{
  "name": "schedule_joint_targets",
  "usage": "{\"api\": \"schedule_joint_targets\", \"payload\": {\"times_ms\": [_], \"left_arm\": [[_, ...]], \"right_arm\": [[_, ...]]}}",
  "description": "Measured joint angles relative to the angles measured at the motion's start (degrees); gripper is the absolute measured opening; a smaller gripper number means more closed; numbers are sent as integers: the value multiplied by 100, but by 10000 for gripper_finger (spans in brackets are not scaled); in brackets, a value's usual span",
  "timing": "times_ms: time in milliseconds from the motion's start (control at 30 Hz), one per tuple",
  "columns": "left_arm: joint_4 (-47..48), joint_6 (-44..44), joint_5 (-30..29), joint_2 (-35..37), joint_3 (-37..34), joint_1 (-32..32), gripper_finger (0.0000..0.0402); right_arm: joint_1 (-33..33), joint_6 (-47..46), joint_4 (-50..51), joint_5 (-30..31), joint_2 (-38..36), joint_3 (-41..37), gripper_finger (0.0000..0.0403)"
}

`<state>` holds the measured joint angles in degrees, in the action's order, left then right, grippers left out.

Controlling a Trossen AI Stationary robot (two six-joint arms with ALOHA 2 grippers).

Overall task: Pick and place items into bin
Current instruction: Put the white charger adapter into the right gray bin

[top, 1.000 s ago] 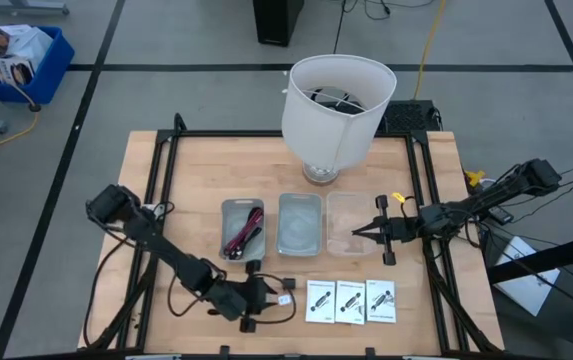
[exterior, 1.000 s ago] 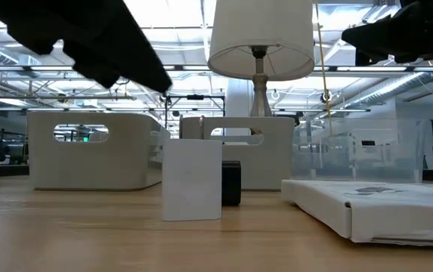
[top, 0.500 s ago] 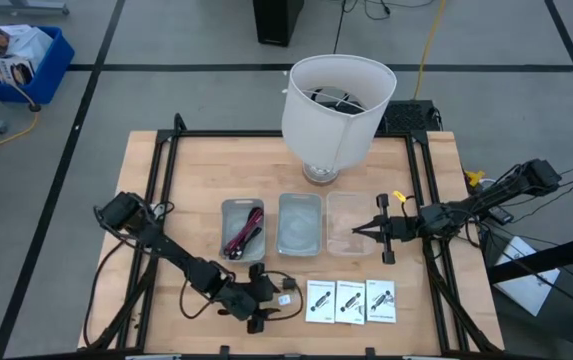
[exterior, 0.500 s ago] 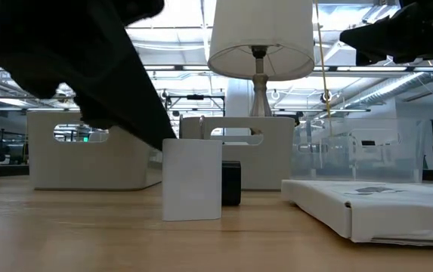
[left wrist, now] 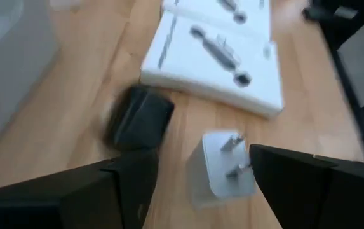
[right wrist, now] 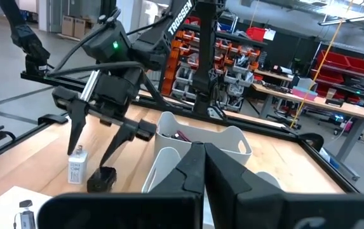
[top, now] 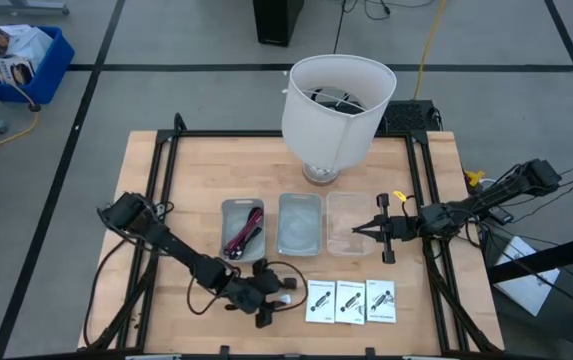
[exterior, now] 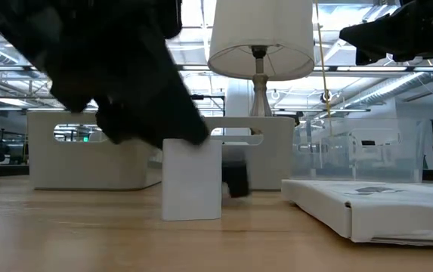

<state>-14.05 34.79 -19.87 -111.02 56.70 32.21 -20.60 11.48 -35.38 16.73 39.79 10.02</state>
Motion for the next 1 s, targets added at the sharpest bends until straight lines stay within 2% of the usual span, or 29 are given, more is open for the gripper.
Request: {"api": "schedule_joint_targets", "payload": {"times_ms": [200,300,367,533,733,933,1000], "left_arm": [[-247,-126,312,-461,128,-3,253],[-235,-316,472,-501,216,-2,237],[-173,-424,498,-496,273,17,209],[76,-632,659,-448,383,37,95],[522,-1172,1110,-405,659,55,100],[2497,-1895,940,-9,1582,-124,100],[2889,-2248,824,119,1894,-230,100]], "right_arm": [[0,-40,-3,0,0,0,1],[0,-137,-2,-2,0,0,1],[0,-178,-2,-2,2,0,1],[0,-185,0,-2,4,0,1],[0,-205,5,-4,4,0,1],[0,-325,71,-7,7,2,1],[0,-331,127,-9,9,2,1]]}}
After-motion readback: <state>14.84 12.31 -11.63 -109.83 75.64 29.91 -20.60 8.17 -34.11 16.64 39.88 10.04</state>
